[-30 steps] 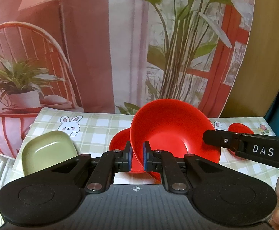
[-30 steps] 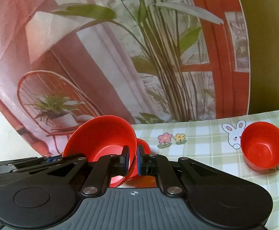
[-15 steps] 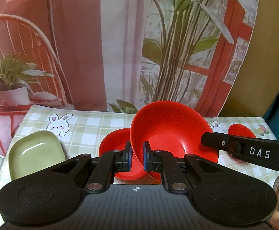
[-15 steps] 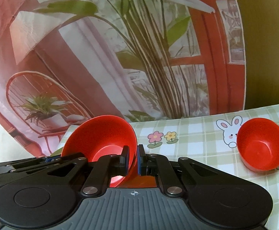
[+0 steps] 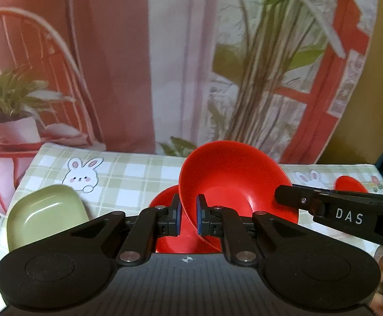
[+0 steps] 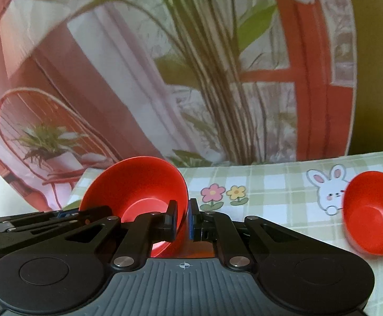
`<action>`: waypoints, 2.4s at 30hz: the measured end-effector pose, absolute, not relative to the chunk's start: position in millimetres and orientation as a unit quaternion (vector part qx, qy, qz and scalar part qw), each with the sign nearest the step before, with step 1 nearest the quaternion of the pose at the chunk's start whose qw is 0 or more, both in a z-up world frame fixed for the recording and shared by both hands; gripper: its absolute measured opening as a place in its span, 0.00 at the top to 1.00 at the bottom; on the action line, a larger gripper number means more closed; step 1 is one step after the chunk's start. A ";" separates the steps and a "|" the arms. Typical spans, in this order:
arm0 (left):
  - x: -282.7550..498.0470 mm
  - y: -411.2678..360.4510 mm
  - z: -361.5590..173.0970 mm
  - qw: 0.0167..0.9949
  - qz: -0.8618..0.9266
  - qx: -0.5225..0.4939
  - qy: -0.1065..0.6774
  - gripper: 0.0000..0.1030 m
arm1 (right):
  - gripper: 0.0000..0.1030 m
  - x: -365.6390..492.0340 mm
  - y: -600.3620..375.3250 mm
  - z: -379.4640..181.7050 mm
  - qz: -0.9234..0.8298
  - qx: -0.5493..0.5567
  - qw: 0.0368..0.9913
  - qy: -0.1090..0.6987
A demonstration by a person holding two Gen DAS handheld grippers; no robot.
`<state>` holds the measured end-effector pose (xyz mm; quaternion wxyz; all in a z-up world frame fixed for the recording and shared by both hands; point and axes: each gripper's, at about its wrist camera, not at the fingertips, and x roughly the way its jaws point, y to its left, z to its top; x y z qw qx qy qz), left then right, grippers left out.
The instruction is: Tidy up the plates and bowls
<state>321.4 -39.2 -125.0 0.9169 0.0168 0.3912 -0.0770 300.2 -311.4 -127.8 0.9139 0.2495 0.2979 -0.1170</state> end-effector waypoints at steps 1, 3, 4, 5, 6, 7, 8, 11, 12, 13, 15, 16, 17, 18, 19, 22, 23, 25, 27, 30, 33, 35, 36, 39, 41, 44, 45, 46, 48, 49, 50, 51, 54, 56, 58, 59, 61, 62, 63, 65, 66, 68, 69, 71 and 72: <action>323.8 -36.6 -128.5 0.916 -0.073 0.017 0.395 0.88 | 0.92 305.6 -309.9 -131.5 -0.115 0.248 0.913 0.304; 328.0 -30.7 -137.0 0.913 -0.064 0.019 0.403 0.88 | 0.92 315.6 -306.3 -137.7 -0.113 0.244 0.910 0.315; 329.8 -28.5 -141.3 0.911 -0.060 0.021 0.407 0.88 | 0.92 319.2 -304.9 -140.1 -0.111 0.242 0.910 0.319; 331.4 -26.1 -145.0 0.910 -0.057 0.022 0.411 0.88 | 0.92 322.8 -303.4 -142.5 -0.109 0.238 0.909 0.323; 332.8 -23.4 -148.4 0.908 -0.054 0.021 0.414 0.88 | 0.92 325.5 -302.2 -144.3 -0.108 0.235 0.909 0.326; 334.0 -21.4 -150.8 0.907 -0.053 0.020 0.417 0.88 | 0.92 327.9 -301.4 -145.8 -0.106 0.232 0.909 0.329; 335.2 -19.8 -152.9 0.906 -0.052 0.018 0.419 0.88 | 0.92 330.3 -300.8 -148.0 -0.105 0.231 0.908 0.333; 339.1 -17.7 -157.1 0.904 -0.050 0.019 0.423 0.88 | 0.92 335.8 -302.0 -153.4 -0.103 0.228 0.905 0.343; 340.3 -18.2 -158.3 0.904 -0.050 0.020 0.425 0.88 | 0.92 337.1 -302.6 -155.5 -0.104 0.229 0.904 0.346; 341.4 -18.5 -159.5 0.903 -0.050 0.020 0.426 0.88 | 0.92 337.7 -303.9 -157.2 -0.105 0.229 0.903 0.349; 343.3 -20.0 -161.7 0.907 -0.057 0.026 0.415 0.88 | 0.92 338.8 -305.1 -159.6 -0.106 0.231 0.901 0.352; 343.3 -21.1 -162.5 0.907 -0.057 0.027 0.416 0.88 | 0.92 338.7 -305.4 -160.4 -0.107 0.231 0.901 0.353; 343.8 -21.7 -163.1 0.907 -0.058 0.027 0.417 0.88 | 0.91 338.7 -306.1 -160.8 -0.106 0.229 0.901 0.354; 343.6 -22.6 -163.5 0.906 -0.059 0.028 0.417 0.88 | 0.90 338.5 -306.2 -161.1 -0.106 0.228 0.901 0.354; 343.5 -23.3 -164.0 0.906 -0.060 0.028 0.418 0.88 | 0.90 338.4 -307.0 -161.3 -0.107 0.228 0.901 0.354; 345.3 -25.4 -166.0 0.905 -0.057 0.032 0.420 0.81 | 0.86 336.1 -308.8 -160.5 -0.110 0.227 0.902 0.352; 345.3 -25.3 -166.3 0.905 -0.053 0.033 0.420 0.76 | 0.83 334.9 -309.3 -159.6 -0.111 0.227 0.902 0.350; 344.2 -24.7 -166.4 0.907 -0.045 0.035 0.418 0.70 | 0.83 331.4 -310.2 -156.6 -0.112 0.226 0.903 0.347; 342.1 -23.9 -163.6 0.909 -0.039 0.035 0.413 0.70 | 0.83 326.5 -311.1 -152.5 -0.114 0.223 0.906 0.342; 338.3 -25.4 -156.1 0.912 -0.036 0.040 0.407 0.69 | 0.83 317.8 -313.3 -143.6 -0.116 0.219 0.911 0.331; 333.1 -30.2 -146.4 0.915 -0.034 0.048 0.398 0.67 | 0.83 308.5 -315.7 -132.8 -0.119 0.215 0.915 0.320; 328.4 -33.5 -138.6 0.918 -0.036 0.049 0.393 0.67 | 0.83 300.5 -317.2 -123.5 -0.121 0.209 0.919 0.311; 325.0 -35.7 -133.4 0.919 -0.037 0.050 0.388 0.66 | 0.83 296.9 -317.8 -119.0 -0.123 0.203 0.922 0.306; 315.5 -42.5 -119.6 0.925 -0.037 0.055 0.375 0.64 | 0.83 282.6 -321.1 -105.7 -0.128 0.194 0.928 0.291; 309.4 -47.9 -110.9 0.927 -0.039 0.057 0.368 0.63 | 0.83 272.2 -324.4 -98.2 -0.131 0.194 0.930 0.283; 298.9 -56.4 -98.7 0.931 -0.042 0.058 0.358 0.63 | 0.83 256.8 -330.2 -89.4 -0.136 0.191 0.933 0.272; 295.1 -59.8 -95.0 0.932 -0.042 0.059 0.355 0.63 | 0.83 251.0 -332.2 -87.1 -0.137 0.191 0.934 0.269; 291.4 -63.8 -91.7 0.933 -0.042 0.060 0.352 0.63 | 0.83 246.0 -334.1 -85.4 -0.139 0.192 0.934 0.266; 283.9 -70.1 -86.1 0.935 -0.043 0.060 0.347 0.62 | 0.83 235.1 -337.8 -82.5 -0.144 0.191 0.935 0.261; 280.5 -73.1 -83.9 0.936 -0.043 0.059 0.345 0.61 | 0.83 230.0 -338.9 -81.6 -0.146 0.191 0.935 0.260; 277.8 -75.4 -82.6 0.936 -0.044 0.057 0.345 0.60 | 0.83 224.8 -340.3 -80.8 -0.148 0.191 0.936 0.258; 274.6 -77.7 -81.0 0.936 -0.045 0.054 0.344 0.60 | 0.83 219.3 -341.9 -79.9 -0.150 0.189 0.936 0.256; 265.8 -85.0 -78.5 0.939 -0.047 0.049 0.338 0.58 | 0.83 204.3 -347.1 -79.0 -0.156 0.187 0.936 0.252; 261.1 -90.7 -77.7 0.939 -0.048 0.050 0.337 0.58 | 0.83 195.3 -351.7 -78.4 -0.161 0.186 0.936 0.251; 258.0 -95.8 -78.0 0.939 -0.050 0.049 0.336 0.58 | 0.83 186.5 -356.1 -78.7 -0.165 0.184 0.936 0.249; 256.3 -97.7 -78.1 0.939 -0.052 0.048 0.336 0.58 | 0.83 183.1 -358.1 -78.9 -0.168 0.184 0.936 0.249; 253.8 -102.2 -79.1 0.939 -0.054 0.045 0.337 0.58 | 0.83 175.1 -363.8 -79.6 -0.173 0.183 0.935 0.249; 252.9 -104.8 -79.6 0.939 -0.056 0.045 0.337 0.58 | 0.83 171.2 -366.6 -79.9 -0.177 0.182 0.935 0.249; 251.9 -106.6 -80.0 0.939 -0.058 0.045 0.337 0.58 | 0.83 167.2 -370.0 -80.0 -0.180 0.181 0.934 0.249; 251.1 -111.1 -81.0 0.938 -0.063 0.046 0.338 0.57 | 0.83 160.2 -377.2 -80.2 -0.185 0.181 0.933 0.248; 251.0 -114.1 -81.1 0.938 -0.064 0.047 0.338 0.57 | 0.83 156.4 -381.0 -80.0 -0.188 0.180 0.933 0.248; 251.3 -119.6 -80.9 0.939 -0.067 0.047 0.335 0.57 | 0.83 150.0 -388.2 -79.8 -0.193 0.176 0.933 0.248; 251.2 -122.1 -80.7 0.939 -0.069 0.047 0.335 0.57 | 0.83 146.7 -392.2 -79.9 -0.196 0.174 0.933 0.248; 252.1 -129.2 -81.1 0.939 -0.072 0.047 0.334 0.57 | 0.83 140.9 -399.9 -80.9 -0.202 0.171 0.932 0.249; 252.5 -132.8 -81.7 0.938 -0.074 0.047 0.334 0.57 | 0.83 137.5 -404.5 -81.6 -0.205 0.170 0.931 0.249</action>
